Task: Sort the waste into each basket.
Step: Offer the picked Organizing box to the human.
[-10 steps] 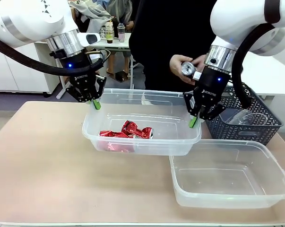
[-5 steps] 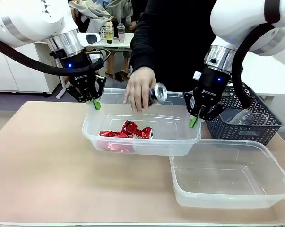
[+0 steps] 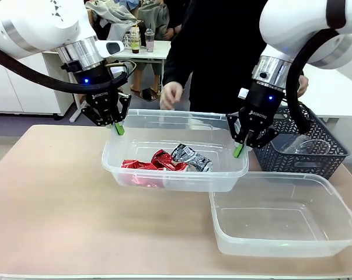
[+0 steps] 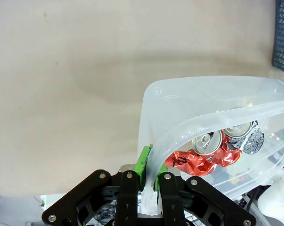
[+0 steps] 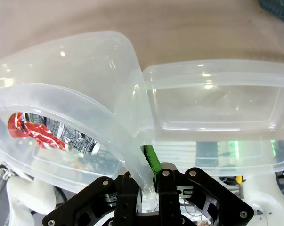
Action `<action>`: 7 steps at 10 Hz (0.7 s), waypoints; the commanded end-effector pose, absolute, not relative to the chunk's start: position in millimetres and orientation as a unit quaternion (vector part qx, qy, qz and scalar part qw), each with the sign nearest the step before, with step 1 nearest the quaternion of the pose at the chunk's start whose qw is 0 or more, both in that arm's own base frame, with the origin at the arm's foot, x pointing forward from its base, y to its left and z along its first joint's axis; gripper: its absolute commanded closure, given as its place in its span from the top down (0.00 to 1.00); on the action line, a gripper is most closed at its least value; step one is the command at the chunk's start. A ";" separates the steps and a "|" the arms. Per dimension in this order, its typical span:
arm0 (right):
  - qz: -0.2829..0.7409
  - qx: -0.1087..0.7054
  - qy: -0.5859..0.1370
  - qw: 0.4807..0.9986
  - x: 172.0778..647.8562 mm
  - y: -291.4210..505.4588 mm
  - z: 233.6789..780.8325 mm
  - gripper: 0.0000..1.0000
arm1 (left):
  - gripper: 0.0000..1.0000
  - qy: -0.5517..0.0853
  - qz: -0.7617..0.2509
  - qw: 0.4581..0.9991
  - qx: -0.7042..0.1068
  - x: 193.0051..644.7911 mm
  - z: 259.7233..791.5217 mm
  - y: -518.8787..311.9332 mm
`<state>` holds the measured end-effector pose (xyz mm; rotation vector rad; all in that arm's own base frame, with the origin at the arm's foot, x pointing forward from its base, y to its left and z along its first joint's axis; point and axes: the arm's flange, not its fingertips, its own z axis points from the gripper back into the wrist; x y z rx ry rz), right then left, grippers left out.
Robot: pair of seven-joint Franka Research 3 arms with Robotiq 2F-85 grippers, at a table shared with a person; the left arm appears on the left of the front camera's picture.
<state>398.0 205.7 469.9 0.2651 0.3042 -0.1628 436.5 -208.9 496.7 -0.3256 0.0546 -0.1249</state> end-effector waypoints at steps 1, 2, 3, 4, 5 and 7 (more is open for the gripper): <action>-0.088 0.134 0.149 0.976 398.9 203.4 470.6 0.05 | 0.07 0.018 -0.055 0.983 -0.176 432.4 500.5 -206.5; -0.088 0.134 0.149 0.976 398.9 203.4 470.6 0.05 | 0.07 0.018 -0.055 0.983 -0.176 432.4 500.5 -206.5; -0.088 0.134 0.149 0.976 398.9 203.4 470.6 0.05 | 0.07 0.018 -0.055 0.983 -0.176 432.4 500.5 -206.5; -0.088 0.134 0.149 0.976 398.9 203.4 470.6 0.05 | 0.07 0.018 -0.055 0.983 -0.176 432.4 500.5 -206.5; -0.088 0.134 0.149 0.976 398.9 203.4 470.6 0.05 | 0.07 0.018 -0.055 0.983 -0.176 432.4 500.5 -206.5; -0.088 0.134 0.149 0.976 398.9 203.4 470.6 0.05 | 0.07 0.018 -0.055 0.983 -0.176 432.4 500.5 -206.5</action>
